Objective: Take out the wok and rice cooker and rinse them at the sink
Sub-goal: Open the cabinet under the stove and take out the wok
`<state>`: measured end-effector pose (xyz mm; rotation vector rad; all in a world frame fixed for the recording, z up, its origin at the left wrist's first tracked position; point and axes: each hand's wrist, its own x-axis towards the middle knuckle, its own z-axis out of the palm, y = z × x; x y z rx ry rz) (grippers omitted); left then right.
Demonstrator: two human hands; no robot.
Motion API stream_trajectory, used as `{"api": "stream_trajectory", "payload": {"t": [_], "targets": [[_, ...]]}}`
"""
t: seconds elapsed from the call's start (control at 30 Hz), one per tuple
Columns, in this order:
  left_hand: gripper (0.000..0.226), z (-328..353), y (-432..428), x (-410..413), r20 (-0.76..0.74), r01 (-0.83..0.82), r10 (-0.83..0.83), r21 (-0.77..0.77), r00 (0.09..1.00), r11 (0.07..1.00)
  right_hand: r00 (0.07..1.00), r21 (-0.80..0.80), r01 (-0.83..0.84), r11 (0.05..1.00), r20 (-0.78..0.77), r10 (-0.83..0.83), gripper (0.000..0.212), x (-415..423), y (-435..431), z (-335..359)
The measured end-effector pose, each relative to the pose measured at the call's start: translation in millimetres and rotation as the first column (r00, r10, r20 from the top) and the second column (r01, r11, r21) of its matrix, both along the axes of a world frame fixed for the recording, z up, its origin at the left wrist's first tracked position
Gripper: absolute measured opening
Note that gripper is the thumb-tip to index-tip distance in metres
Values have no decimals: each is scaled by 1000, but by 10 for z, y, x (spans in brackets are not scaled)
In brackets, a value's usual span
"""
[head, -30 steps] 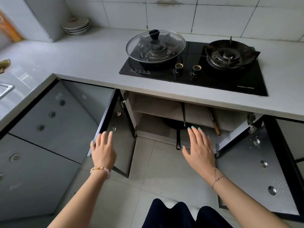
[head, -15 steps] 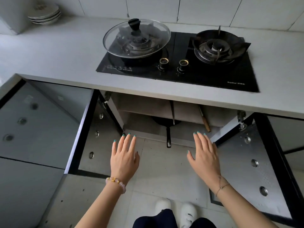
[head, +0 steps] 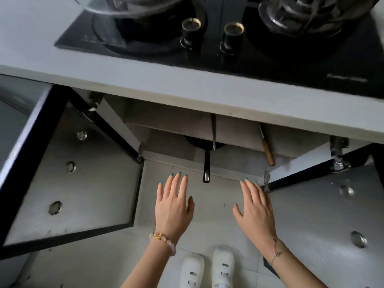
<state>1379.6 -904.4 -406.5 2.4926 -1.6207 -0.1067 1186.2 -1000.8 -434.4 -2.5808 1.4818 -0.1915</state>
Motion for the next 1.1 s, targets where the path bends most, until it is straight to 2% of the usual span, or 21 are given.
{"api": "stream_trajectory", "payload": {"t": [0.27, 0.4, 0.5, 0.57, 0.6, 0.67, 0.7, 0.77, 0.83, 0.9, 0.93, 0.97, 1.03, 1.1], "targets": [[65, -1570, -182, -284, -45, 22, -15, 162, 999, 987, 982, 75, -121, 990, -136, 130, 72, -48, -250, -1574], [63, -2263, -255, -223, -47, 49, -44, 127, 998, 991, 971, 129, -175, 976, -140, 193, 70, 129, -445, -2277], [60, -2811, -337, -153, -54, 65, -60, 107, 997, 992, 974, 190, -190, 963, -88, 210, 64, 326, -573, -2835], [53, -3128, -399, -118, -92, 45, -36, 95, 995, 995, 994, 341, -108, 934, 49, 98, 61, 481, -646, -3181], [50, -3271, -420, -96, -132, 20, -10, 78, 991, 997, 988, 499, -39, 866, 147, -40, 61, 581, -688, -3307], [52, -3497, -438, -53, -228, -13, 26, 56, 973, 998, 880, 817, 66, 572, 223, -419, 60, 789, -780, -3497], [53, -3587, -433, -34, -259, -11, 25, 55, 965, 998, 790, 900, 66, 430, 216, -574, 59, 872, -827, -3590], [54, -3743, -405, 12, -275, 6, 9, 54, 961, 999, 636, 970, -4, 244, 191, -747, 54, 991, -915, -3766], [55, -3883, -376, 59, -288, 6, 8, 49, 957, 999, 553, 981, -108, 160, 193, -811, 42, 1048, -961, -3893], [51, -3978, -352, 86, -375, -30, 32, 11, 927, 999, 512, 975, -165, 152, 216, -831, 30, 1085, -954, -3963], [48, -4006, -348, 90, -471, -79, 77, 15, 879, 997, 483, 971, -181, 158, 227, -845, 28, 1093, -936, -3988], [45, -4023, -355, 88, -596, -145, 140, 39, 791, 989, 444, 967, -197, 161, 235, -865, 26, 1091, -916, -4008], [38, -4005, -380, 65, -826, -279, 253, 122, 504, 953, 355, 961, -228, 158, 233, -906, 20, 1057, -879, -4023], [30, -3966, -419, 40, -928, -323, 278, 192, 246, 927, 288, 959, -244, 142, 212, -934, 12, 999, -850, -4014]]}}
